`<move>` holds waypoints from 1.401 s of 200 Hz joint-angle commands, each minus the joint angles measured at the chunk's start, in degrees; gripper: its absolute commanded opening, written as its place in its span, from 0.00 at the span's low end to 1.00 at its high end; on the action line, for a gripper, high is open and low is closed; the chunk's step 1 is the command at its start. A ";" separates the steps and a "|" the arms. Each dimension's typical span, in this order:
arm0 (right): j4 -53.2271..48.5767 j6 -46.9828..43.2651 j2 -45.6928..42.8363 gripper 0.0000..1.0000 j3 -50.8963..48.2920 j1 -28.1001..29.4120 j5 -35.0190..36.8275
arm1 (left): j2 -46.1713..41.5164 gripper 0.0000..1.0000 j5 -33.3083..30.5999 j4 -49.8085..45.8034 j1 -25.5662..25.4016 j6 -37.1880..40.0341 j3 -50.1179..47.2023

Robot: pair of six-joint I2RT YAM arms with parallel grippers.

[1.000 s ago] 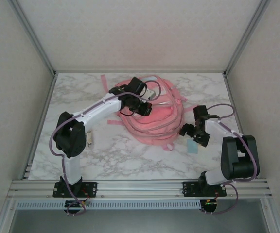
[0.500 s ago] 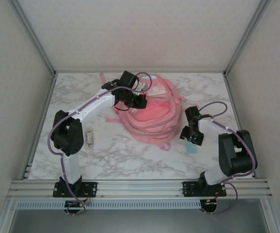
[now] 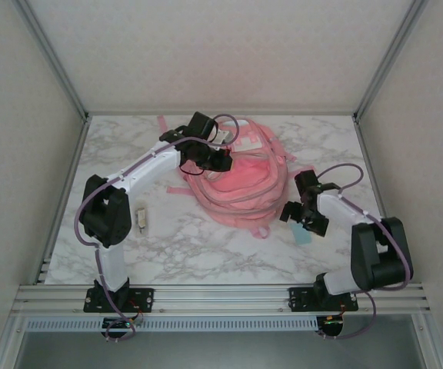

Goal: Pack the student bag

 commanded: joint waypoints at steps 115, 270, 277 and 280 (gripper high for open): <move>8.65 7.09 -8.32 0.98 -10.54 3.28 -16.05 | -6.24 0.00 -0.53 6.46 1.73 -2.11 -5.04; -1.78 -5.14 -0.64 0.94 -2.09 3.91 0.61 | -6.52 0.00 -0.41 4.30 2.09 -1.46 -5.79; -1.43 -5.04 -0.30 0.92 -2.42 3.95 0.40 | -6.55 0.00 -0.57 4.36 2.09 -1.54 -5.87; -1.33 -5.02 -0.23 0.91 -2.51 4.00 0.29 | -6.55 0.00 -0.57 4.35 2.09 -1.55 -5.89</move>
